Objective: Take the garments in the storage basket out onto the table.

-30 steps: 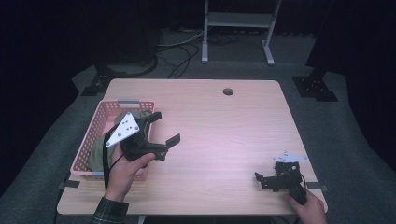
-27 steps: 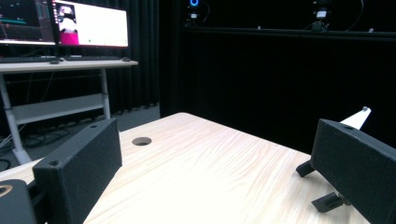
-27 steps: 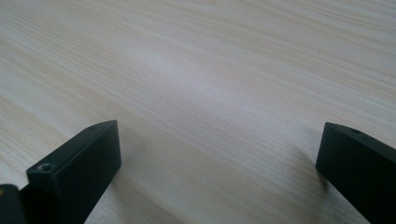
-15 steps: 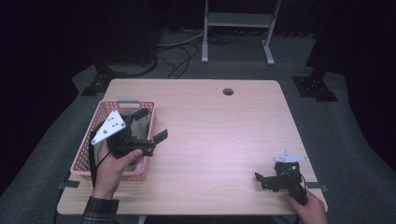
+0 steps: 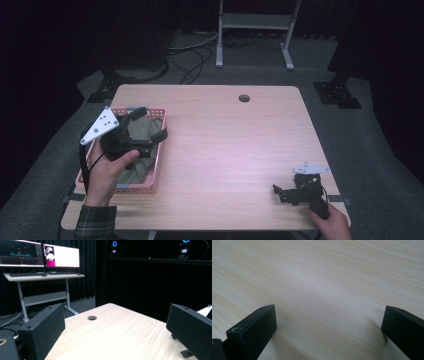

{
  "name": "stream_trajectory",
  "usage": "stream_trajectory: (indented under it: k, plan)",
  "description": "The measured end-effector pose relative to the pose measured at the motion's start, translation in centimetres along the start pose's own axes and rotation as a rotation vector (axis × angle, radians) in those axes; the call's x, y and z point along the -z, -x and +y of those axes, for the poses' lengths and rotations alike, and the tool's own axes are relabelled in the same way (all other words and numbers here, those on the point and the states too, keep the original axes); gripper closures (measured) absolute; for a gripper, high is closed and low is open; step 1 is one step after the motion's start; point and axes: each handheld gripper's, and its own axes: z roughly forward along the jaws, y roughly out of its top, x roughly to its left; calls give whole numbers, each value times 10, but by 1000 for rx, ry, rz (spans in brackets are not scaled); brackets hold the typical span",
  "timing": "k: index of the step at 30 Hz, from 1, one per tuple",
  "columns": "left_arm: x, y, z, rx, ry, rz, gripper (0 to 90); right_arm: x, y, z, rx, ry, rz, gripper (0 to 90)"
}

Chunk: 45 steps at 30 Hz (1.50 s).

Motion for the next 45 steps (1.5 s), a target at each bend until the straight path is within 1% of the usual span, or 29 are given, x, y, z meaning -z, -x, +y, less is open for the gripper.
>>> stream_trajectory:
  k: [2, 8, 10, 15, 18, 21, 26, 39, 45]
  plan:
    - [0, -3, 0, 6, -3, -4, 14, 0, 0, 0, 0, 0, 0, 0]
    - [3, -7, -3, 1, -3, -6, 14, 0, 0, 0, 0, 0, 0, 0]
    - [4, -9, -5, 0, -9, -1, 14, 0, 0, 0, 0, 0, 0, 0]
    - [10, -14, -8, -6, -12, 4, 14, 0, 0, 0, 1, 0, 0, 0]
    - [14, -18, -8, -8, -12, 12, 14, 0, 0, 0, 0, 0, 0, 0]
    - [18, -21, -8, -19, -10, 20, 14, 0, 0, 0, 1, 0, 0, 0]
    - [26, -27, -8, -27, -17, 24, 14, 0, 0, 0, 0, 0, 0, 0]
    - [44, -47, -14, -37, -24, 85, 14, 0, 0, 0, 0, 0, 0, 0]
    - [51, -55, -18, -40, -39, 118, 14, 0, 0, 0, 1, 0, 0, 0]
